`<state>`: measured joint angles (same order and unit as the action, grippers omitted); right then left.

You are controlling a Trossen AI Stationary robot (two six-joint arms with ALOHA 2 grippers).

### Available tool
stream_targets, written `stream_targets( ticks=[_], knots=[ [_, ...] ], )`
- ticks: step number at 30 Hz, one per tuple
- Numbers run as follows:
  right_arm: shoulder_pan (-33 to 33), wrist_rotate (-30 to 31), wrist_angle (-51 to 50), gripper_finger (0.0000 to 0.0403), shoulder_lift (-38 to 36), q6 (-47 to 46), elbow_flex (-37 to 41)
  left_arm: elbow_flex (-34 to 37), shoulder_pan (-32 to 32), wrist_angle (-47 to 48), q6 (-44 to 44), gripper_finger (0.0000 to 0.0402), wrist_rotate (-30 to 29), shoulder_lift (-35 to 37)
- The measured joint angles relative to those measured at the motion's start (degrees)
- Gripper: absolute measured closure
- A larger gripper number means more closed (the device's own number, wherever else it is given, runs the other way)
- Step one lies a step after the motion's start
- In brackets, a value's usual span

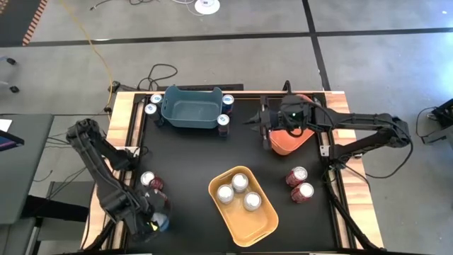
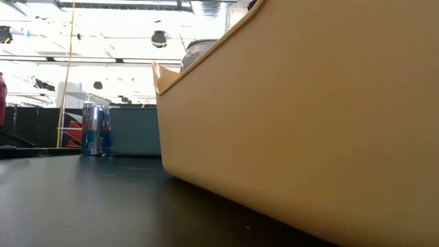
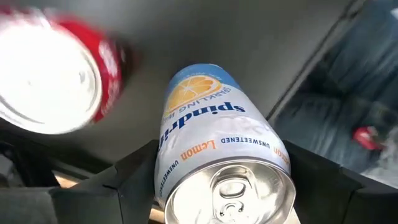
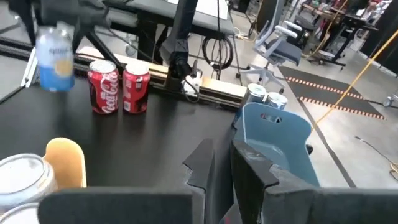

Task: Sort soda cans
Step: Put the blue white soda can into the yellow bin

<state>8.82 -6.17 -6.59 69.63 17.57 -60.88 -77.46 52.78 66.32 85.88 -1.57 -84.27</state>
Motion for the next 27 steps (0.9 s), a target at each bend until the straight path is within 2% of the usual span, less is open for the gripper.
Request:
stream_targets(
  ticks=[5,9,14,17,22,27],
  knots=[
    [-0.60,0.22,-1.60,0.0333,-1.66,0.35,0.02,-10.01,-5.10,5.70,-7.79,0.0118,-3.71,0.00],
    [-0.50,2.62,-6.14,0.0333,-4.44,-1.62,0.02,-14.30,-12.41,7.11,-19.27,0.0118,-4.46,-0.02],
    [-0.42,13.75,-12.71,0.0333,-8.43,-5.49,0.00,-15.05,-21.80,4.10,-36.37,0.0118,-3.47,-0.21],
    [-0.42,18.01,-14.69,0.0333,-8.57,-7.40,0.00,-15.05,-26.87,-1.18,-46.22,0.0118,-2.67,-0.22],
    [0.08,18.45,-16.02,0.0333,-7.95,-7.50,-0.02,-15.06,-32.91,-6.14,-56.78,0.0118,-1.87,-0.91],
    [1.58,18.49,-17.95,0.0333,-7.41,-7.70,0.04,-15.07,-35.30,-7.63,-62.17,0.0118,3.01,-4.99]
  ],
)
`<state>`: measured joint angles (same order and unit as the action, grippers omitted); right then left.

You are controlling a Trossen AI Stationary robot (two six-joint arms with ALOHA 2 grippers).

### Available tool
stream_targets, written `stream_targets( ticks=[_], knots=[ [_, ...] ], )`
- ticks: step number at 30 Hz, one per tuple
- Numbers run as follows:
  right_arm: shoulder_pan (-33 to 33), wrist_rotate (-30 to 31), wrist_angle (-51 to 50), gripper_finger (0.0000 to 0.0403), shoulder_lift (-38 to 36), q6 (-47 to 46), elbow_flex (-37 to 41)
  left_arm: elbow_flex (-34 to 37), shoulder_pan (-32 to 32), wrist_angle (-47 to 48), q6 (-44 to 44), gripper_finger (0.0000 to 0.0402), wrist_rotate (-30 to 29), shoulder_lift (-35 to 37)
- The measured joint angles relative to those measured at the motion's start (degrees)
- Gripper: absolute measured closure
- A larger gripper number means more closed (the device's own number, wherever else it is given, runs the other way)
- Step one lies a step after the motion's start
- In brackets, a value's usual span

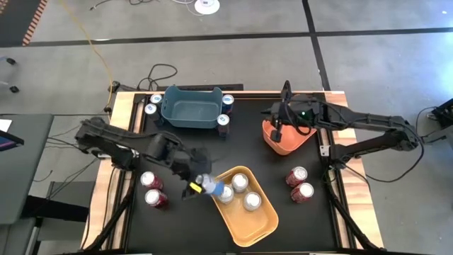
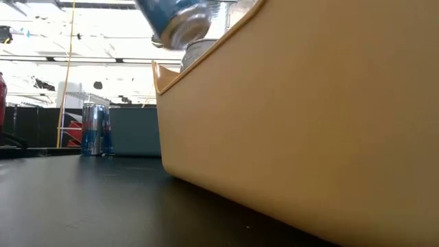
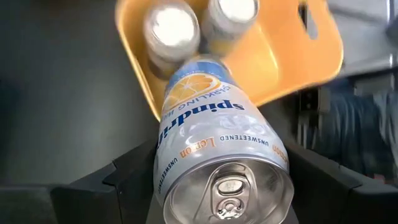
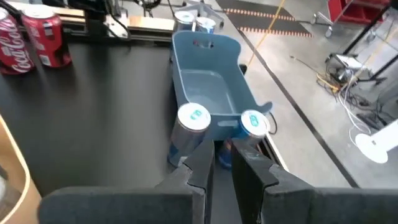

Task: Sort soda cans
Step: Put the blue white soda can into the yellow bin

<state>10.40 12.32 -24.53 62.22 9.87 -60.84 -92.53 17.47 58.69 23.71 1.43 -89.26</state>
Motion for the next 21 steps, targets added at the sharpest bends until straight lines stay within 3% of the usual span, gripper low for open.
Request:
stream_targets(
  ticks=[6,11,21],
  knots=[
    [1.92,0.02,-0.96,0.0333,0.00,-1.83,-0.02,-0.07,-0.20,-3.71,-5.56,0.0118,6.71,-5.91],
    [2.53,0.01,-1.44,0.0333,0.00,-2.26,-0.02,-0.78,0.18,-5.60,-7.27,0.0118,8.87,-7.84],
    [2.51,0.02,-1.66,0.0333,0.02,-2.38,-0.02,-6.53,-0.75,1.51,-9.78,0.0118,-1.87,-7.44]
  ],
)
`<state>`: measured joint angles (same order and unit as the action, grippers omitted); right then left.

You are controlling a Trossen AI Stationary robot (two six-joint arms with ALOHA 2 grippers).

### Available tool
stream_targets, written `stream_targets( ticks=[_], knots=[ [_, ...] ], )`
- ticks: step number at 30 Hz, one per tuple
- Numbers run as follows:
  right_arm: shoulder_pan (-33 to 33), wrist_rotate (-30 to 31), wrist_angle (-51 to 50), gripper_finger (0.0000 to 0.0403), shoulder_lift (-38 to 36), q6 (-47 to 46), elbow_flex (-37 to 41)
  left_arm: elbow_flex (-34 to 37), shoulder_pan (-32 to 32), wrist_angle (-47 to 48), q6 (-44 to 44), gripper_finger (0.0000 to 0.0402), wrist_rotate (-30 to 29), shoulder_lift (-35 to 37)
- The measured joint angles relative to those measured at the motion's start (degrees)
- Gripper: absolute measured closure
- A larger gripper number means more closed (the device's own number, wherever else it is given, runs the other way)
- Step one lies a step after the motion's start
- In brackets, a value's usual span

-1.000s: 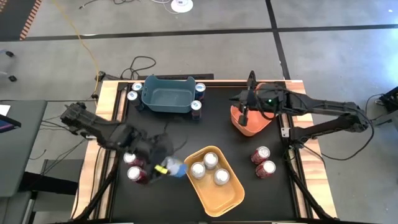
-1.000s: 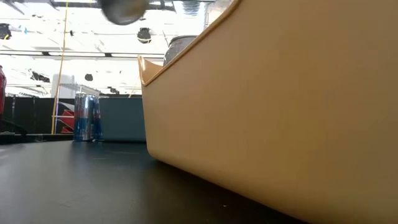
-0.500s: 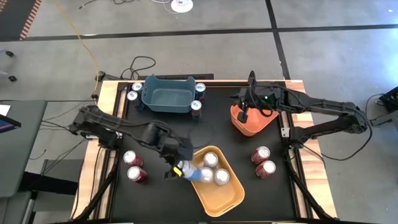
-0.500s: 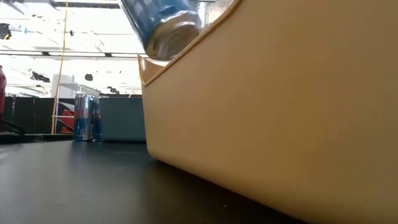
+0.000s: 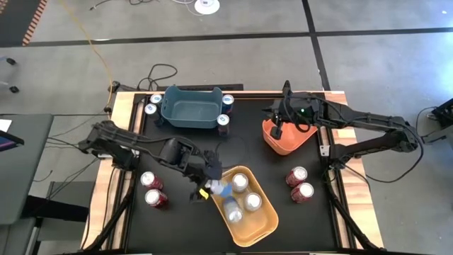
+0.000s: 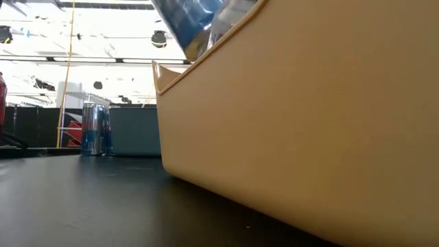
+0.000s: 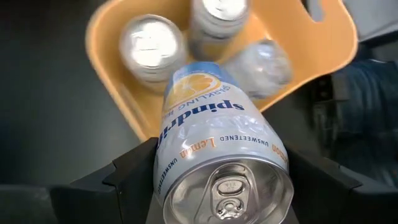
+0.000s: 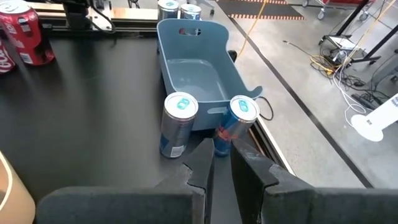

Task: Sort soda cans
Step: Put the blue white soda can into the yellow bin

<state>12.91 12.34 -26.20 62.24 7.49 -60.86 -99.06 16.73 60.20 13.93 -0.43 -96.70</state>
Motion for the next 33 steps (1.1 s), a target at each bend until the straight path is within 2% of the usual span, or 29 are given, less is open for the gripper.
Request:
stream_targets(
  ticks=[3,8,13,20,28,33],
  knots=[
    [0.00,-0.02,0.04,0.0333,-0.02,0.00,0.00,-0.25,-0.89,3.24,-0.08,0.0118,-2.27,-0.07],
    [0.00,-0.01,0.07,0.0333,0.00,-0.01,0.00,-0.59,-2.18,2.72,-2.23,0.0118,-2.16,-1.75],
    [0.00,-0.02,0.04,0.0333,0.00,-0.04,0.00,-2.59,-2.18,3.72,-5.88,0.0118,0.05,-7.29],
    [0.00,-0.02,0.00,0.0333,0.00,-0.15,0.00,-9.02,-2.18,11.18,-7.59,0.0118,0.05,-16.07],
    [0.00,-0.05,-1.92,0.0333,0.00,-0.88,0.00,-13.15,-2.20,13.28,-11.00,0.0039,-0.80,-22.39],
    [-0.07,-0.14,-3.43,0.0333,0.00,-1.17,0.00,-13.42,-2.33,14.08,-11.23,0.0031,-2.62,-22.16]
  ],
)
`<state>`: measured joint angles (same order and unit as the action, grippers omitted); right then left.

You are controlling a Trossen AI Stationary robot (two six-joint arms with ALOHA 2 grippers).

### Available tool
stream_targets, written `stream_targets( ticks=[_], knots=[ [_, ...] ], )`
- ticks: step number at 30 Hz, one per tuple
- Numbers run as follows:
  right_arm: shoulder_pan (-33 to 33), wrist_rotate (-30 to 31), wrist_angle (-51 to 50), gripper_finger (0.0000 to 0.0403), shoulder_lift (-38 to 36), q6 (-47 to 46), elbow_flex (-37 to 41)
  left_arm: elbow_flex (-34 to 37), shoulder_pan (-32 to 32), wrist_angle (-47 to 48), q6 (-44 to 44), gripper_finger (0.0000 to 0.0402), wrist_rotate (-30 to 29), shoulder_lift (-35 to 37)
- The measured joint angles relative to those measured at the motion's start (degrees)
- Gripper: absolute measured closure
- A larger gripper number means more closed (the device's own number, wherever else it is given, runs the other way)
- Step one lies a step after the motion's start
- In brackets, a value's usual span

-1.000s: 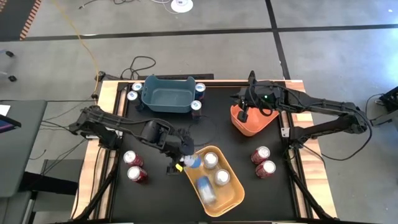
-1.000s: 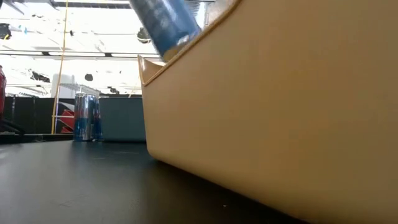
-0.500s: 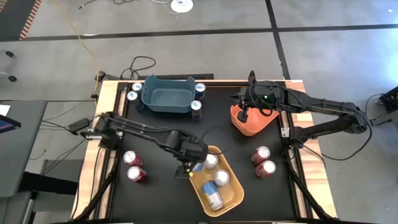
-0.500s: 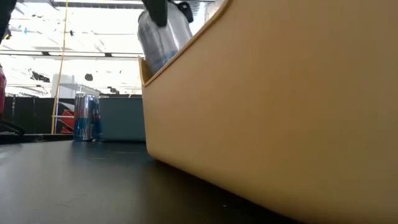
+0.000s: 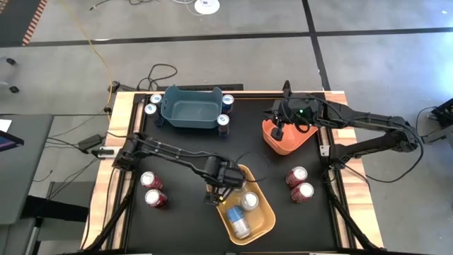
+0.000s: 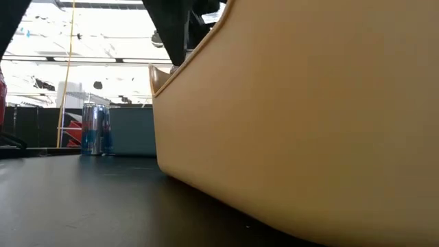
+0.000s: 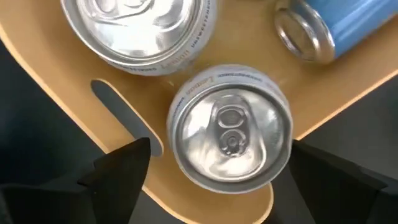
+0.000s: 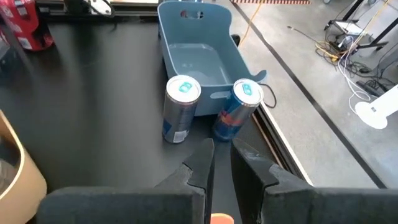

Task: Sort soda cans
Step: Put the blue white soda can into the yellow bin, then adjust the blue white soda can in the yellow bin

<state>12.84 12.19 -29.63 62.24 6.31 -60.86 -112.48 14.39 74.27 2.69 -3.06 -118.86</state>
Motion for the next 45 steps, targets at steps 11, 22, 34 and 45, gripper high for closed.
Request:
stream_targets(
  ticks=[11,22,34,45],
  knots=[
    [-6.03,-0.42,-2.07,0.0335,-0.78,-0.70,-0.04,-2.91,4.33,3.52,7.05,0.0034,-17.10,10.78],
    [-26.82,-2.23,-7.24,0.0358,5.34,5.50,-0.02,10.10,15.57,-0.22,24.31,0.0034,-36.80,24.15],
    [-35.62,-1.74,9.32,0.0337,16.98,6.32,-2.04,41.77,21.58,-29.61,28.71,0.0033,-42.26,30.01],
    [-36.55,-1.58,-10.12,0.0192,29.73,-1.24,-15.31,53.54,20.21,-46.85,26.41,0.0033,-40.92,30.02]
  ],
)
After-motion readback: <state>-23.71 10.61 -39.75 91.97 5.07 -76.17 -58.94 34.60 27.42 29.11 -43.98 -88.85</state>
